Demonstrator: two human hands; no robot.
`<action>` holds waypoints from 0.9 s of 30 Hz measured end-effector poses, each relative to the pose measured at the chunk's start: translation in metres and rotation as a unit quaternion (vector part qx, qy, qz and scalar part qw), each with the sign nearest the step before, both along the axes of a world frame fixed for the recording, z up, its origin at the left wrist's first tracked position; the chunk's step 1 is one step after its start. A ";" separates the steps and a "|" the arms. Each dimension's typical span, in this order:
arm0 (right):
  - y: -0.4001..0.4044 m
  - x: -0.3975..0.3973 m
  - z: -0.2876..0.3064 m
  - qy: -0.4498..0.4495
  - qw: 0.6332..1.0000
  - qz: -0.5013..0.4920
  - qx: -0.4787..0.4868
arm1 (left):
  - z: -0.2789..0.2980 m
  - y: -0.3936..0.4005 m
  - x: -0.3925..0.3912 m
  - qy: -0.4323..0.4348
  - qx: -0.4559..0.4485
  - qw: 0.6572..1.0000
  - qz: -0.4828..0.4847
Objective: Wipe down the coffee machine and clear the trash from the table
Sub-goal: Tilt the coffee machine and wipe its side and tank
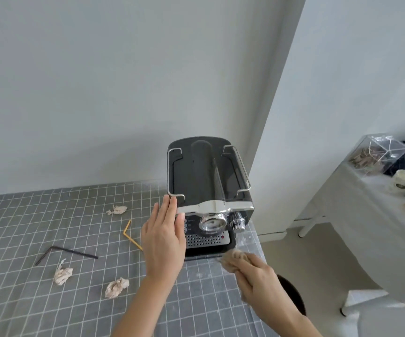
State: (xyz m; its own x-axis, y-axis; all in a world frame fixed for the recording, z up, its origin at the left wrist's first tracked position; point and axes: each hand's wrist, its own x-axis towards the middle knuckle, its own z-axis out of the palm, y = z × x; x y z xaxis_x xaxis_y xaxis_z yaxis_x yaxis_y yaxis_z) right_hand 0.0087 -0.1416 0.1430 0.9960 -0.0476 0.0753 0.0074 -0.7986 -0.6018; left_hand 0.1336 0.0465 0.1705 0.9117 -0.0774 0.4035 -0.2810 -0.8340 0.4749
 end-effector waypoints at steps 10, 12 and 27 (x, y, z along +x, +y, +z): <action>-0.011 -0.009 -0.084 0.166 0.986 0.010 -0.033 | 0.003 0.007 0.000 -0.004 -0.145 0.989 -0.041; -0.024 0.006 -0.051 0.071 0.994 -0.080 0.031 | 0.017 0.014 0.007 -0.011 -0.191 0.981 -0.031; -0.076 0.197 0.105 0.081 0.962 -0.185 0.182 | 0.081 0.008 0.130 0.338 -0.324 0.883 0.013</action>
State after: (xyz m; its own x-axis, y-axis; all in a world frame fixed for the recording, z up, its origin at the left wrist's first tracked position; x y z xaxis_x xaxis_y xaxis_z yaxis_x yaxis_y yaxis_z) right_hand 0.2055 -0.2180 0.2475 0.9028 -0.3957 -0.1683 -0.3547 -0.4640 -0.8117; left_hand 0.2638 0.0542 0.2514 0.9592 -0.0060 -0.2826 0.2651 -0.3275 0.9069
